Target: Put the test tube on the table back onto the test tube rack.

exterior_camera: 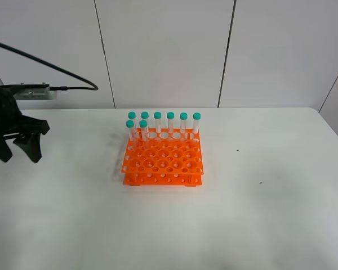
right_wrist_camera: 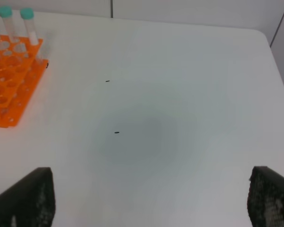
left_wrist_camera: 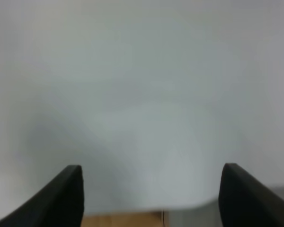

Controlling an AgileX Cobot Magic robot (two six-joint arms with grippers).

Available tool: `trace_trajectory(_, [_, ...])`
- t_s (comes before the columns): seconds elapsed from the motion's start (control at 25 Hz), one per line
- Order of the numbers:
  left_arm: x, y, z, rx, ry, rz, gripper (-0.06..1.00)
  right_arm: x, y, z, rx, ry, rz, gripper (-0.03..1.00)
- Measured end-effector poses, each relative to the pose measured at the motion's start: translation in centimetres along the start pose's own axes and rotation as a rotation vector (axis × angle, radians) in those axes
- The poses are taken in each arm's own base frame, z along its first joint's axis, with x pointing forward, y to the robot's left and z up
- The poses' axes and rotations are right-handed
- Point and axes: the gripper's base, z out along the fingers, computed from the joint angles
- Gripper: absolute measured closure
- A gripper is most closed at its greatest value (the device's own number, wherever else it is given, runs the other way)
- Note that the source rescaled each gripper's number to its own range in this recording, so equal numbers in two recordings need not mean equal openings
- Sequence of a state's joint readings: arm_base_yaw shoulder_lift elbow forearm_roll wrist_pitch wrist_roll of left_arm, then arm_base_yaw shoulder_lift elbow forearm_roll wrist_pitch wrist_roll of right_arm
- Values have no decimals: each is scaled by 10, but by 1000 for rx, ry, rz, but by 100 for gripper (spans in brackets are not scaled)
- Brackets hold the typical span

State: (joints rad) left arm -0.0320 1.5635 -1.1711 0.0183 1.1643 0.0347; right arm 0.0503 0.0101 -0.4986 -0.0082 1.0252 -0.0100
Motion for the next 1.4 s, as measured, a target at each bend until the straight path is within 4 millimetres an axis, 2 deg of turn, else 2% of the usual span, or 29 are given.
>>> trace_trajectory(0.32, [127,-5,-3,-1,-15,-8,-6,0,0,0,0,0,0,8])
trace_trajectory(0.44, [164,-7,-4,-4,-124,-10,-6,0,0,0,0,0,0,8])
trace_trajectory(0.56, [192,-8,-5,-9,-266,-12,-6,0,0,0,0,0,0,8])
trace_trajectory(0.72, [219,-9,-21,-18,-490,-15,-6,0,0,0,0,0,0,8])
trace_trajectory(1.0, [258,-10,-39,-28,-770,-20,-6,0,0,0,0,0,0,8])
trace_trajectory(1.4, [292,-12,-45,-31,-997,-32,-6,0,0,0,0,0,0,8])
